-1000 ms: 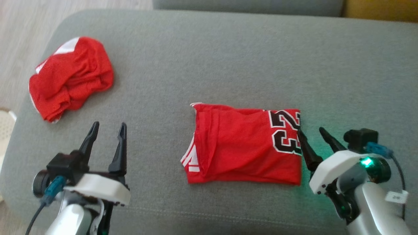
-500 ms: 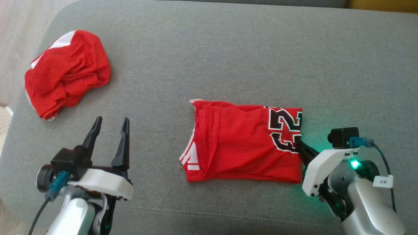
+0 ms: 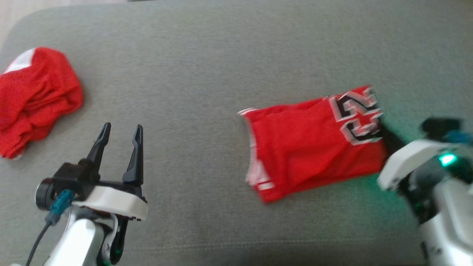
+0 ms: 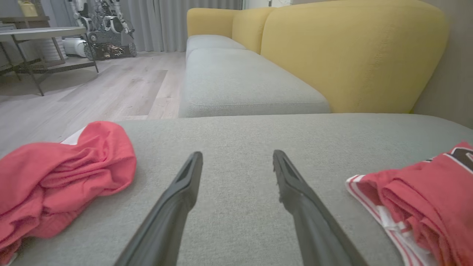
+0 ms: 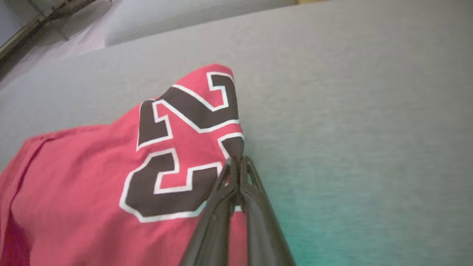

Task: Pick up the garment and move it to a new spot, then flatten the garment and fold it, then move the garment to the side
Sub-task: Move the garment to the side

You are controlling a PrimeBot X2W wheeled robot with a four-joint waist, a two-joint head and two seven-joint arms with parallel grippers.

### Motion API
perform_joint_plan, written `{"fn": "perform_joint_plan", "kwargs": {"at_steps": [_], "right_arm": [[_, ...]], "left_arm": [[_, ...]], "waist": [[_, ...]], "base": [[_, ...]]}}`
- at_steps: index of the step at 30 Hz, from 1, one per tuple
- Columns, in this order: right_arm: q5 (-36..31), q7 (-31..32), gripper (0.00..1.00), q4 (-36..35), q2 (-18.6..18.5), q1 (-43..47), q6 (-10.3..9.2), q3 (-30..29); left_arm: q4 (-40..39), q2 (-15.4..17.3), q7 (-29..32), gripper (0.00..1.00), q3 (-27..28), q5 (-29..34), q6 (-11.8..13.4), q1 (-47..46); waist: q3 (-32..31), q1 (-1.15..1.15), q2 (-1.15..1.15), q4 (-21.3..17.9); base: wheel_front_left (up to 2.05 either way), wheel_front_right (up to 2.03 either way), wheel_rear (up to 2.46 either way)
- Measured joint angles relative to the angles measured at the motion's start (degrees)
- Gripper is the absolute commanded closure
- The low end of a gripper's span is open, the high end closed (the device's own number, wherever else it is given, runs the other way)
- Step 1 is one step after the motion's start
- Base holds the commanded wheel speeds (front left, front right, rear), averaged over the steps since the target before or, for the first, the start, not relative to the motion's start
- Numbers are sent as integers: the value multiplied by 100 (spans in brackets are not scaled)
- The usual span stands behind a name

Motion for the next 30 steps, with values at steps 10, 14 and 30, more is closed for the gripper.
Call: {"fn": "perform_joint_plan", "kwargs": {"at_steps": [10, 14, 30], "right_arm": [[-298, -10, 100, -5, -497, -835, 0, -1499], [-377, -8, 100, -10, -571, -1027, 0, -2019], [-1151, -27, 100, -357, -413, -1230, 0, -2721]], "left_arm": [[-91, 57, 0, 0, -10, 109, -131, -435], [-91, 58, 0, 0, -15, 115, -177, -571], [-113, 77, -1, 0, -29, 210, -281, -923]], "waist": [[563, 0, 0, -325], [778, 0, 0, -379], [1335, 0, 0, -448]], "base": [[0, 0, 0], [0, 0, 0], [0, 0, 0]]}}
